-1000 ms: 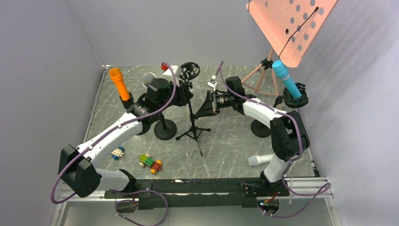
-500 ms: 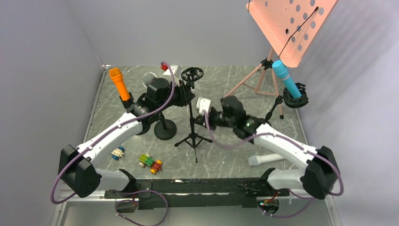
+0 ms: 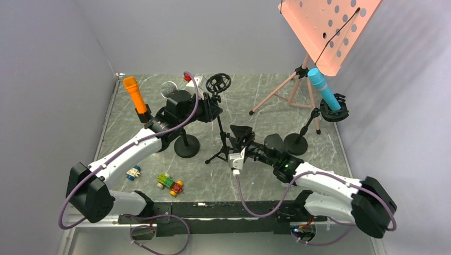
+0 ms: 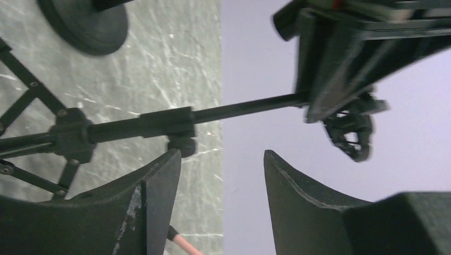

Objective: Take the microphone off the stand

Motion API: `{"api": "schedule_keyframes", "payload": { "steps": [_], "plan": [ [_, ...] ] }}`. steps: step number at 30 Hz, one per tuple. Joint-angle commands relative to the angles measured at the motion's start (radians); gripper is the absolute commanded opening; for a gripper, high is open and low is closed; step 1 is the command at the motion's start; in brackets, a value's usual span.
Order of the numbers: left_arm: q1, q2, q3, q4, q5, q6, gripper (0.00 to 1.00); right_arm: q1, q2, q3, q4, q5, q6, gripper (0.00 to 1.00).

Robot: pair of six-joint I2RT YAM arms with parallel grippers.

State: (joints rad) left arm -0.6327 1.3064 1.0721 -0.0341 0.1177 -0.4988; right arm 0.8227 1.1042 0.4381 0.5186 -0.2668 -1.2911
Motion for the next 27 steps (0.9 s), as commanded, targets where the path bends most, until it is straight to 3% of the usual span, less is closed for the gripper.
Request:
{"api": "schedule_keyframes", "payload": {
  "steps": [1, 7, 14, 20, 27],
  "plan": [
    [-0.001, -0.001, 0.052, 0.110, 0.058, -0.012, 0.00, -0.005, -0.166, 0.088, -0.189, 0.016, -0.006, 0.66],
    [-0.012, 0.036, 0.125, 0.139, 0.063, 0.033, 0.00, -0.004, -0.358, 0.156, -0.501, 0.072, 0.099, 0.73],
    [-0.011, 0.122, 0.211, 0.190, 0.010, 0.145, 0.00, -0.004, -0.385, 0.339, -0.729, 0.204, 0.264, 0.74],
    [0.004, 0.250, 0.305, 0.304, -0.040, 0.309, 0.00, -0.003, -0.367, 0.411, -0.783, 0.310, 0.331, 0.73],
    [0.040, 0.486, 0.539, 0.371, -0.078, 0.466, 0.00, -0.010, -0.377, 0.416, -0.784, 0.354, 0.348, 0.73]
  ]
}}
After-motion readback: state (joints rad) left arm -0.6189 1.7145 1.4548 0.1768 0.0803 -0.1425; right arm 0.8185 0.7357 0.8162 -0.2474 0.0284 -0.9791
